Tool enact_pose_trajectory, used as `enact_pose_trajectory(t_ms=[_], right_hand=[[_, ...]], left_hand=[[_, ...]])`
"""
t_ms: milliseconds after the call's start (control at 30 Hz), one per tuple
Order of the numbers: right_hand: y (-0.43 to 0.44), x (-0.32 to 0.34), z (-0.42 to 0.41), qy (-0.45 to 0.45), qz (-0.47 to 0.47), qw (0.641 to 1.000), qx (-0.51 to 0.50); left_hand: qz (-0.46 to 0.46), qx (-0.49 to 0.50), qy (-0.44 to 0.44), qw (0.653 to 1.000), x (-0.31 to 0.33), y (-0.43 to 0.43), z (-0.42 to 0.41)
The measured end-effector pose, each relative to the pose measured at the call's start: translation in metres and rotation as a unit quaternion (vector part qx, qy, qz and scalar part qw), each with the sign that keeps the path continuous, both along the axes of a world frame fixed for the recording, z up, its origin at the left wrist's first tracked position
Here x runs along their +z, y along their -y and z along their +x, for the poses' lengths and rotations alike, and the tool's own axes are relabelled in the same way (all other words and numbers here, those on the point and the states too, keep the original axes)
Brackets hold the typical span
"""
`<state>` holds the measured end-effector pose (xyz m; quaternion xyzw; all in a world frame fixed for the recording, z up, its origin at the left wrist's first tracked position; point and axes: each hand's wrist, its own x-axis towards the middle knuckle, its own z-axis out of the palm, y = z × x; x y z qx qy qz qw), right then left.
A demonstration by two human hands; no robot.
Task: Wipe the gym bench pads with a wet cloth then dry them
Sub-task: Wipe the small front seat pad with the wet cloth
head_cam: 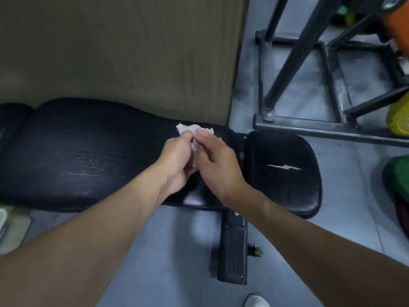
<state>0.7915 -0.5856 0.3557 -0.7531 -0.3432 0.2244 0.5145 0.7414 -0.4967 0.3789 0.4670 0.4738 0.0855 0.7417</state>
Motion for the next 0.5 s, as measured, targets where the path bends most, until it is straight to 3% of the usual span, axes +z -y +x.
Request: enact_pose_trajectory(t_ms=[133,233,267,400,500], right_hand=[[-0.074,0.03,-0.065,-0.08,-0.037,0.994,-0.062],[-0.142,0.046,-0.123,-0.33,-0.112,0.937,-0.023],[-0.163,0.052,-0.146,-0.368,-0.115,0.923,-0.005],[-0.244,0.081,-0.246,-0.33,-0.074,0.939,0.068],[-0.306,0.098,-0.315,-0.324,-0.054,0.94,0.094]], left_hand=[[0.028,0.034,0.012,0.999,0.028,-0.076,-0.096],[0.051,0.032,0.016,0.998,0.052,-0.133,-0.181],[0.063,0.02,0.015,0.998,0.061,-0.152,-0.21],[0.12,-0.009,0.005,0.993,0.09,-0.222,-0.326],[0.156,0.038,-0.026,0.987,0.102,-0.271,-0.4]])
